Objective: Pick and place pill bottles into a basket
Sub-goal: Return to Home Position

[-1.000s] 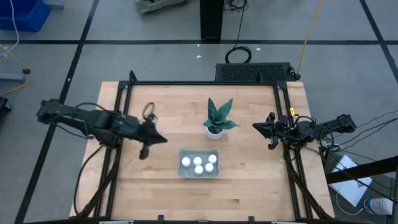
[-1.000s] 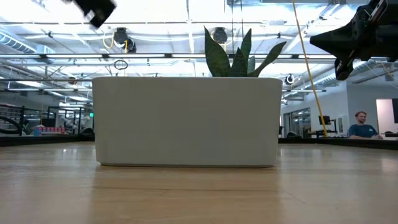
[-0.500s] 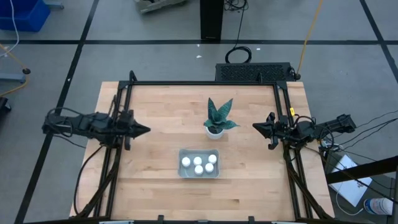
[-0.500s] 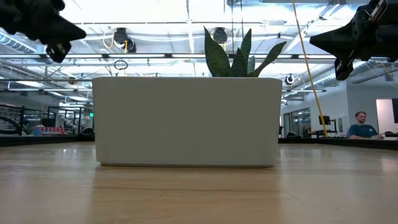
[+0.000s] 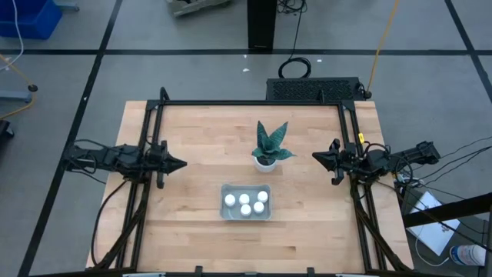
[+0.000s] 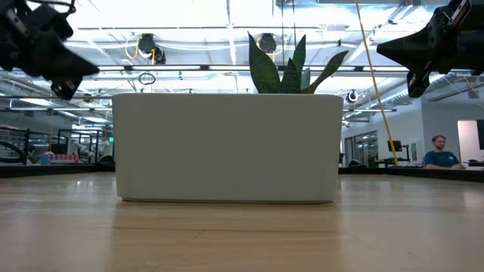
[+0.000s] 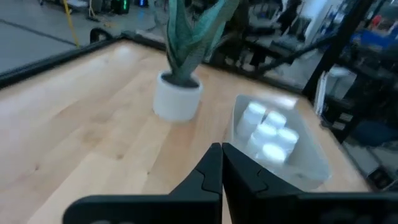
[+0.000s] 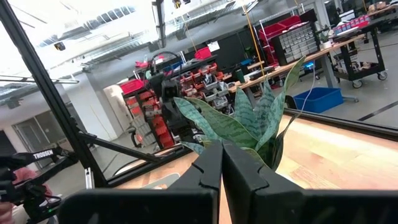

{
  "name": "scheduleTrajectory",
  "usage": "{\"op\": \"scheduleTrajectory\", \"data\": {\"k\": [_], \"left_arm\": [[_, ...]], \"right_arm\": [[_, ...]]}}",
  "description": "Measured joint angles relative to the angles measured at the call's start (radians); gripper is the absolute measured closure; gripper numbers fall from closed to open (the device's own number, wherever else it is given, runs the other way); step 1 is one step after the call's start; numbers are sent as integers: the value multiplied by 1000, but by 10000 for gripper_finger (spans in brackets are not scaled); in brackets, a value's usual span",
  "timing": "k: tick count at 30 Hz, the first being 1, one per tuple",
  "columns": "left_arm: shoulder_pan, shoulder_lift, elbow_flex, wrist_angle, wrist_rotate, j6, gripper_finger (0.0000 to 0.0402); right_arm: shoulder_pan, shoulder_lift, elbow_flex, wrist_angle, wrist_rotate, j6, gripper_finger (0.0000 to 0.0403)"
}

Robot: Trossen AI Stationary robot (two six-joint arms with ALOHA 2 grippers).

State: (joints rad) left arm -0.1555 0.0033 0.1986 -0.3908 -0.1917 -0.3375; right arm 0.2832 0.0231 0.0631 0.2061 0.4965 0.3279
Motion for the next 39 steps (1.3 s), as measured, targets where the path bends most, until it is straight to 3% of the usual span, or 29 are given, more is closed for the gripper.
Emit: {"op": "scheduleTrajectory", "data": {"k": [8,17,28,39], "left_arm": [[0,0,-96,94,-18,19,397],[23,9,-98,108,-97,-4,382],[30,9,-98,108,-97,43,397],[30,9,-98,108,-97,46,343]], "right_arm": [[0,0,0,0,0,0,398],[0,0,0,0,0,0,399],[0,0,0,0,0,0,399],[0,0,0,0,0,0,398]]}}
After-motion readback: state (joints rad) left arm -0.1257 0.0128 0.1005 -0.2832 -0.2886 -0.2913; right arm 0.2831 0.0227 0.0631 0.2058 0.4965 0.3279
